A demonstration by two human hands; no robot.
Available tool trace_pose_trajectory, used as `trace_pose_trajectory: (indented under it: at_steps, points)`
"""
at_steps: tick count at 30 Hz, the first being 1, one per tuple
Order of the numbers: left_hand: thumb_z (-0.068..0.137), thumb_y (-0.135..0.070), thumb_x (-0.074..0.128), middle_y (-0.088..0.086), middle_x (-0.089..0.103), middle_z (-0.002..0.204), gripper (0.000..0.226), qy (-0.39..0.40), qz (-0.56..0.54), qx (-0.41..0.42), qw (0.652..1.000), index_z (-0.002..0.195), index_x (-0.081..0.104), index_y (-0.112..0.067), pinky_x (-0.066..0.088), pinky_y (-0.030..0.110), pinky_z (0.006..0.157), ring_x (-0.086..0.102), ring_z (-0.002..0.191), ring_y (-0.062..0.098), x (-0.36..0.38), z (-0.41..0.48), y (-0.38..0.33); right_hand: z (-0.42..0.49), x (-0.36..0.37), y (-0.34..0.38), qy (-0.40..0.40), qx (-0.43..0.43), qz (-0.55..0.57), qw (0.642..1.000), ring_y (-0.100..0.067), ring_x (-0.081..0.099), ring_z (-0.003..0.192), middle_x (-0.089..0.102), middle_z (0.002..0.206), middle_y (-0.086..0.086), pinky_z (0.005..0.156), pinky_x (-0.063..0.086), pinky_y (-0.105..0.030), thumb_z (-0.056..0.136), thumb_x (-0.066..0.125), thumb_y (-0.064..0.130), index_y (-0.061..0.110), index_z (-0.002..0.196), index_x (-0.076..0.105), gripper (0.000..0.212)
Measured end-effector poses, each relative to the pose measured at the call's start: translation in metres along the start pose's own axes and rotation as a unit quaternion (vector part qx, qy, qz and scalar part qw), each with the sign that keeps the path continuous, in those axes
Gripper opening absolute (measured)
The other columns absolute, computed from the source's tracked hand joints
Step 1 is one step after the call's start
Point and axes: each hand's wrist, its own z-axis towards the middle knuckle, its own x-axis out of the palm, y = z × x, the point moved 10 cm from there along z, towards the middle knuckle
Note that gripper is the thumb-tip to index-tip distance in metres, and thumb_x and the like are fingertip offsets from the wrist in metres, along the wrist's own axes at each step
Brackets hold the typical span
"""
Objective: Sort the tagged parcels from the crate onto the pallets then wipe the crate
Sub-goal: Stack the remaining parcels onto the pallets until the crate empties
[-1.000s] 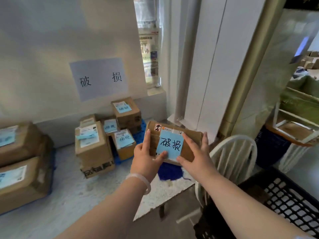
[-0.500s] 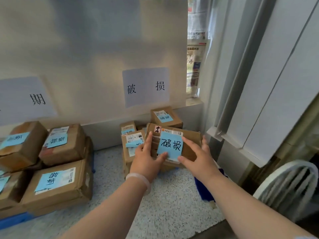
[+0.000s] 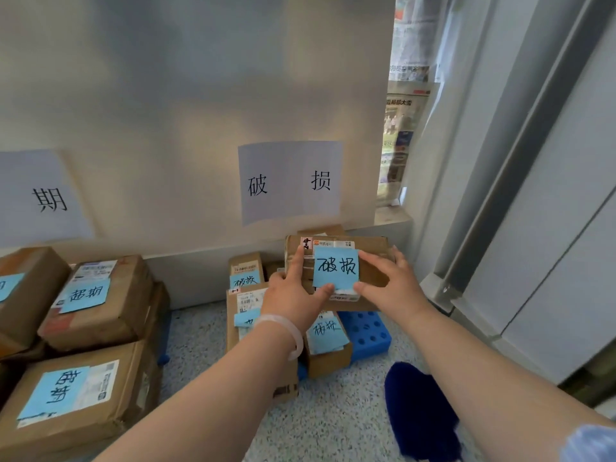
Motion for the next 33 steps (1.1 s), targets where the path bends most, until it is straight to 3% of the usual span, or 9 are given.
trace_pose_trajectory:
  at_steps: [9,15,24,33]
  points:
    - [0.089,-0.057,0.06,0.009,0.034,0.138,0.084,-0.004,-0.01,-0.079,0.997,0.15,0.002,-0.054,0.041,0.044,0.099,0.045,0.121,0.031,0.024,0.087,-0.014,0.108,0.004,-0.008,0.064,0.003,-0.018,0.998,-0.026,0.007,0.149,-0.005,0.163,0.007,0.111,0.033,-0.037,0.088,0.07,0.025,0.048,0.139,0.046,0.061]
    - [0.09,-0.057,0.058,0.011,0.025,0.152,0.081,-0.018,-0.003,-0.109,0.994,0.152,0.005,-0.052,0.039,0.048,0.105,0.04,0.132,0.035,0.034,0.128,-0.012,0.162,0.021,-0.031,0.084,-0.012,-0.025,0.996,-0.025,0.004,0.15,-0.003,0.163,0.008,0.116,0.026,-0.042,0.092,0.062,0.038,0.05,0.138,0.047,0.049]
    - [0.086,-0.067,0.054,-0.003,0.01,0.163,0.073,-0.038,0.021,-0.069,0.997,0.148,0.016,-0.057,0.033,0.058,0.113,0.021,0.146,0.035,0.033,0.17,-0.012,0.206,0.03,-0.03,0.106,-0.053,-0.094,0.988,-0.022,0.001,0.151,-0.007,0.162,0.014,0.118,0.021,-0.041,0.097,0.049,0.049,0.049,0.144,0.037,0.048]
    - [0.089,-0.072,0.042,0.001,0.005,0.164,0.075,-0.036,0.116,-0.074,0.99,0.153,0.008,-0.05,0.03,0.052,0.113,0.017,0.147,0.035,0.029,0.194,-0.017,0.232,0.041,-0.027,0.146,-0.076,-0.177,0.97,-0.026,0.006,0.15,-0.004,0.163,0.013,0.118,0.02,-0.046,0.099,0.034,0.057,0.048,0.149,0.025,0.051]
